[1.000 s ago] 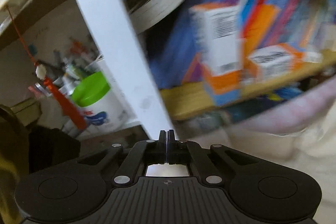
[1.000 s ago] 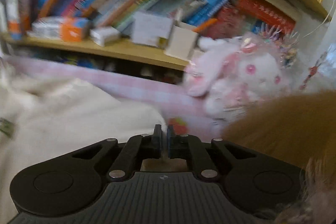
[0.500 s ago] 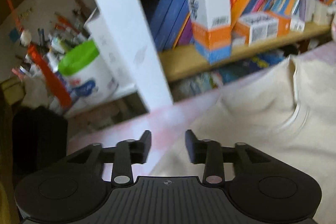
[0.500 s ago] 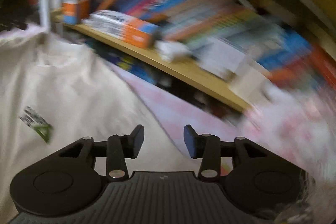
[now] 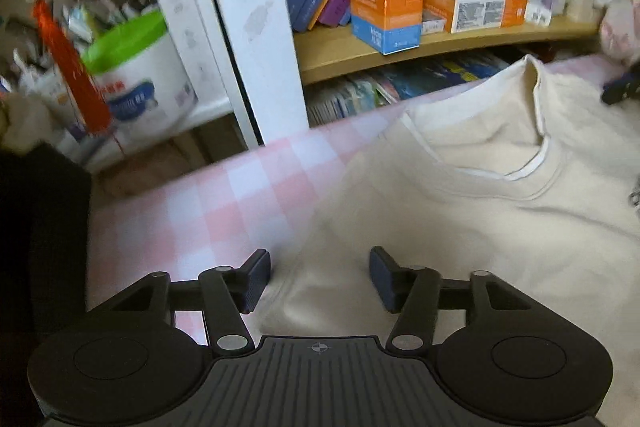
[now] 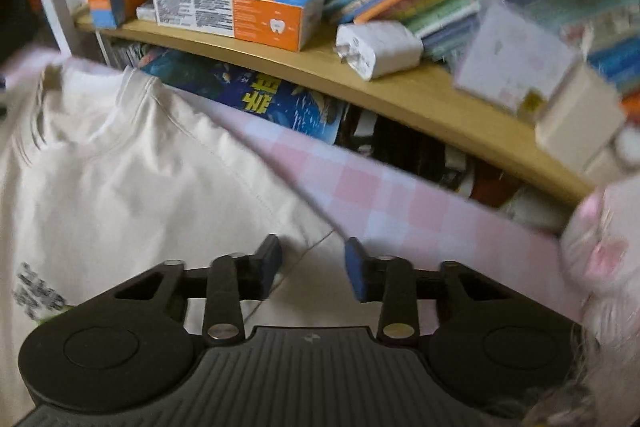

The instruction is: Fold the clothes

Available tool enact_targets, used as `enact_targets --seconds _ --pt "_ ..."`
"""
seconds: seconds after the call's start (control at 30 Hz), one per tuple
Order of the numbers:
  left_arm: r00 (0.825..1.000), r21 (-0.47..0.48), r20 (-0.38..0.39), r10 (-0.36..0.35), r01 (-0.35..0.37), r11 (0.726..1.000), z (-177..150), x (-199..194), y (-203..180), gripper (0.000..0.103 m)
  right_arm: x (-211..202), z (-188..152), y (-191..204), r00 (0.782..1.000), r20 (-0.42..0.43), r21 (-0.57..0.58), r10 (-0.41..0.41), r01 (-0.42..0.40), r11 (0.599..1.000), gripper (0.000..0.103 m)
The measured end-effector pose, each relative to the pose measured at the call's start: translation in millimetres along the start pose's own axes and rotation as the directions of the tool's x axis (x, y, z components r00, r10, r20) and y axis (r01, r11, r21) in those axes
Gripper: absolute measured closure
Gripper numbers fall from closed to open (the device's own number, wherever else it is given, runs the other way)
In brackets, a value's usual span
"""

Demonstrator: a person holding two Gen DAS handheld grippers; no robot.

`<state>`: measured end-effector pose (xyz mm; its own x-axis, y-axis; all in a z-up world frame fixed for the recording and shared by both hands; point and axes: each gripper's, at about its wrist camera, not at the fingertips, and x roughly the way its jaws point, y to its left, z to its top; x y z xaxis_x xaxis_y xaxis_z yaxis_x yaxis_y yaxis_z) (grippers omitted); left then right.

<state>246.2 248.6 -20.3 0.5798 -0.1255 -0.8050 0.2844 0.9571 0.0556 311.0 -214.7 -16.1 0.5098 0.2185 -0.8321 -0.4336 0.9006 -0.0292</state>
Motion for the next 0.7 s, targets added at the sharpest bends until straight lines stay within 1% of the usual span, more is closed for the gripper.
enact_targets --seconds 0.03,0.07,0.1,0.13,0.2,0.23,0.27,0.33,0.43,0.53,0.6,0.67,0.7 --pt "1.0 -0.038 0.004 -0.026 0.026 0.999 0 0 3 0.085 -1 -1 -2 1.0 -0.004 0.031 0.023 -0.023 0.999 0.081" --pt "1.0 -0.043 0.005 0.002 -0.001 0.999 1 0 2 0.1 -2 -2 -1 1.0 -0.006 0.035 0.024 -0.024 0.999 0.086" --pt "1.0 -0.049 0.001 0.017 -0.016 0.999 3 2 2 0.1 -3 -3 0 1.0 -0.008 0.039 0.025 -0.025 0.999 0.094" --pt "1.0 -0.057 -0.002 0.026 -0.026 0.998 6 4 2 0.1 -4 -4 3 1.0 -0.012 0.036 0.021 -0.02 0.999 0.096" --pt "0.997 -0.05 -0.002 0.078 -0.078 0.996 16 11 -1 0.1 -4 -4 7 1.0 -0.009 0.034 -0.03 0.03 0.999 0.098" --pt "0.995 -0.049 -0.001 0.101 -0.101 0.994 21 16 -2 0.1 -4 -4 8 0.998 -0.007 0.032 -0.055 0.055 0.998 0.098" --pt "0.994 -0.057 0.003 0.114 -0.113 0.992 27 21 -2 0.1 -2 -4 9 0.995 0.001 0.026 -0.103 0.103 0.994 0.099" --pt "0.99 -0.055 0.016 0.14 -0.139 0.989 37 30 -4 0.1 3 0 8 0.989 0.01 0.038 -0.149 0.149 0.988 0.099" --pt "0.985 -0.038 0.025 0.17 -0.169 0.985 48 39 -6 0.099 10 9 7 0.981 0.007 0.044 -0.192 0.191 0.981 0.099" --pt "0.982 -0.055 0.011 0.191 -0.19 0.98 57 45 -4 0.099 17 17 6 0.974 0.006 0.06 -0.226 0.225 0.972 0.099" --pt "0.979 -0.038 0.002 0.206 -0.205 0.978 60 47 -8 0.098 20 19 11 0.966 0.008 0.037 -0.257 0.257 0.966 0.098" --pt "0.98 -0.001 0.007 0.199 -0.199 0.98 58 44 -14 0.089 24 20 18 0.958 0.009 0.008 -0.288 0.288 0.958 0.098" --pt "0.98 0.008 0.015 0.2 -0.2 0.98 58 41 -16 0.088 21 19 19 0.957 0.014 0.004 -0.289 0.289 0.957 0.096"
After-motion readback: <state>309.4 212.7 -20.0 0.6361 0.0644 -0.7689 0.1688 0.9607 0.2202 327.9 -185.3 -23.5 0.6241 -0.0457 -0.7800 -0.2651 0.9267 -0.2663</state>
